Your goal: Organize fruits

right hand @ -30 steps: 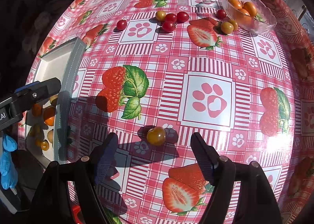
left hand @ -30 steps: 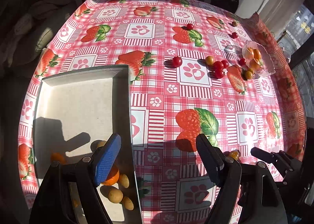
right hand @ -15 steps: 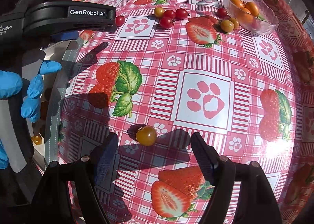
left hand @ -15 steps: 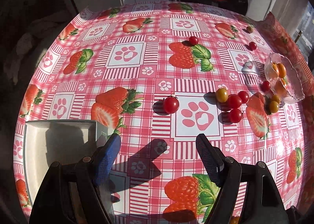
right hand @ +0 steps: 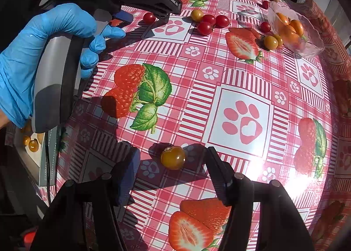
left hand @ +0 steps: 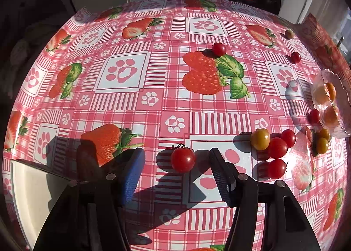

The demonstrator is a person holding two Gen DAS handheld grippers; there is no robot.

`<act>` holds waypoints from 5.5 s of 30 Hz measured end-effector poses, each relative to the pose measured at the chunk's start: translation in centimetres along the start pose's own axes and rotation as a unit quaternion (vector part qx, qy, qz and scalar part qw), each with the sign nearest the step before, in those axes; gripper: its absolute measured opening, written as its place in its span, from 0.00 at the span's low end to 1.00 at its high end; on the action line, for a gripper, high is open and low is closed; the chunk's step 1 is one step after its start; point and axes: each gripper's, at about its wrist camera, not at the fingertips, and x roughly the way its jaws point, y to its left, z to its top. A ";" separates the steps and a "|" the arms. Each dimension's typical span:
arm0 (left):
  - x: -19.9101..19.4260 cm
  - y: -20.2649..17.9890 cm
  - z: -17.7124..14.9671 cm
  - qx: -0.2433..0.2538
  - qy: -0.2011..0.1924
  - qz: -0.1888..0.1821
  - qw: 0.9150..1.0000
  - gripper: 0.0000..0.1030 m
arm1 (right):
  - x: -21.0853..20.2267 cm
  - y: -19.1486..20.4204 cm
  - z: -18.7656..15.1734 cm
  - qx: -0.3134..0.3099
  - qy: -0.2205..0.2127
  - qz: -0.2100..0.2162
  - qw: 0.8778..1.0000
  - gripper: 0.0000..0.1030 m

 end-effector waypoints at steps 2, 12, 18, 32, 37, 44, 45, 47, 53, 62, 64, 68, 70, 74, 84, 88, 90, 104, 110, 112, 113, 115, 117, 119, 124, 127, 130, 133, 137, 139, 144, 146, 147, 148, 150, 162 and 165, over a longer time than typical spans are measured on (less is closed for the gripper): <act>-0.1 -0.2 0.0 0.002 -0.001 -0.004 1.000 0.48 | 0.0 0.5 -0.2 -0.011 -0.002 -0.010 1.000 0.51; -0.6 -0.9 -0.7 0.018 -0.001 -0.031 0.999 0.22 | -0.3 0.0 -0.4 0.001 -0.006 0.022 1.000 0.24; -2.0 -0.8 -4.2 0.036 0.009 -0.039 0.999 0.22 | -1.1 -2.2 -0.7 0.033 -0.003 0.047 0.998 0.24; -6.6 0.1 -12.5 0.012 0.051 -0.069 0.996 0.22 | -2.0 -4.6 -1.1 0.083 0.011 0.074 0.994 0.24; -8.5 1.4 -13.5 -0.005 0.047 -0.078 0.996 0.22 | -2.7 -4.4 -0.9 0.087 0.010 0.075 0.993 0.24; -10.8 3.5 -13.6 -0.023 0.033 -0.077 0.996 0.22 | -3.4 -2.6 0.7 0.074 0.001 0.083 0.994 0.24; -11.0 3.8 -13.6 -0.025 0.031 -0.076 0.996 0.22 | -3.5 -2.3 1.0 0.071 0.000 0.085 0.994 0.24; -11.4 4.6 -13.6 -0.029 0.027 -0.073 0.997 0.22 | -3.7 -1.5 1.5 0.065 -0.003 0.089 0.994 0.24; -12.4 7.2 -13.6 -0.043 0.016 -0.064 0.997 0.22 | -3.9 1.1 3.1 0.042 -0.004 0.100 0.994 0.24; -13.5 12.6 -13.4 -0.082 -0.005 -0.041 0.996 0.22 | -3.7 5.9 5.9 0.006 -0.004 0.120 0.993 0.24; -13.3 14.2 -13.2 -0.089 -0.008 -0.027 0.996 0.22 | -3.6 7.1 6.8 -0.004 -0.005 0.128 0.992 0.24; -12.1 17.2 -13.0 -0.105 -0.003 -0.002 0.994 0.22 | -2.7 9.8 9.0 -0.018 -0.003 0.145 0.989 0.24; -11.2 18.5 -12.8 -0.109 0.003 0.008 0.994 0.22 | -1.9 11.1 9.8 -0.028 -0.001 0.149 0.989 0.24; -9.2 19.9 -12.3 -0.105 0.013 0.024 0.994 0.22 | 0.0 13.6 11.3 -0.049 0.008 0.148 0.988 0.24; -5.4 21.0 -11.8 -0.100 0.044 0.045 0.993 0.22 | 4.6 16.1 13.9 -0.069 0.032 0.119 0.990 0.24; -5.3 21.0 -11.7 -0.092 0.043 0.046 0.994 0.23 | 5.6 16.6 14.0 -0.083 0.042 0.109 0.990 0.25; -5.3 21.0 -11.7 -0.089 0.043 0.056 0.993 0.34 | 5.6 17.0 13.9 -0.094 0.039 0.104 0.989 0.25; -6.6 22.5 -13.1 -0.115 0.053 0.066 0.990 0.71 | 3.0 16.5 13.4 -0.080 0.027 0.136 0.987 0.72; -8.7 21.7 -14.3 -0.116 0.055 0.065 0.990 1.00 | 1.2 17.1 12.3 -0.097 0.028 0.108 0.989 0.80; -8.9 21.5 -14.7 -0.117 0.066 0.061 0.989 1.00 | 1.0 16.9 12.1 -0.093 0.037 0.109 0.989 0.81; -8.9 21.3 -14.9 -0.117 0.072 0.059 0.989 1.00 | 0.8 16.8 11.8 -0.092 0.042 0.109 0.989 0.81; -9.1 20.9 -15.2 -0.115 0.079 0.060 0.988 1.00 | 0.8 16.8 11.6 -0.090 0.051 0.101 0.990 0.82; -9.4 20.5 -15.3 -0.111 0.083 0.074 0.988 1.00 | 0.6 16.8 11.4 -0.089 0.060 0.089 0.990 0.84; -9.8 20.2 -15.5 -0.106 0.084 0.084 0.987 1.00 | 0.5 16.7 11.1 -0.088 0.067 0.081 0.991 0.84; -10.7 19.9 -15.6 -0.112 0.088 0.077 0.987 1.00 | -0.1 16.5 10.6 -0.085 0.075 0.074 0.991 0.84; -10.8 19.9 -15.8 -0.118 0.092 0.075 0.986 1.00 | -0.4 16.5 10.6 -0.088 0.076 0.066 0.991 0.84; -10.9 20.0 -16.0 -0.120 0.095 0.074 0.985 1.00 | -0.5 16.6 10.6 -0.089 0.076 0.066 0.991 0.84; -10.9 20.1 -16.1 -0.118 0.096 0.076 0.985 1.00 | -0.4 16.6 10.6 -0.089 0.075 0.065 0.991 0.84; -11.0 20.1 -16.3 -0.114 0.097 0.077 0.986 1.00 | -0.4 16.7 10.5 -0.088 0.076 0.065 0.991 0.84; -11.0 20.1 -16.4 -0.111 0.097 0.078 0.986 1.00 | -0.4 16.8 10.5 -0.089 0.076 0.065 0.991 0.84; -11.1 20.0 -16.6 -0.107 0.097 0.078 0.986 1.00 | -0.5 16.9 10.4 -0.089 0.076 0.064 0.991 0.84; -11.2 19.9 -16.6 -0.104 0.096 0.079 0.987 1.00 | -0.5 16.9 10.4 -0.090 0.075 0.064 0.991 0.84; -11.2 19.9 -16.7 -0.103 0.096 0.080 0.987 1.00 | -0.5 17.0 10.3 -0.090 0.076 0.064 0.991 0.84; -11.3 19.9 -16.7 -0.102 0.096 0.080 0.987 1.00 | -0.5 17.0 10.3 -0.090 0.075 0.064 0.991 0.84; -11.3 19.9 -16.8 -0.100 0.096 0.081 0.987 1.00 | -0.5 17.1 10.3 -0.092 0.075 0.064 0.991 0.84; -11.4 19.8 -16.8 -0.096 0.096 0.084 0.987 1.00 | -0.5 17.2 10.2 -0.092 0.076 0.065 0.991 0.84; -11.4 19.8 -16.8 -0.093 0.096 0.084 0.988 1.00 | -0.5 17.2 10.1 -0.093 0.076 0.064 0.991 0.84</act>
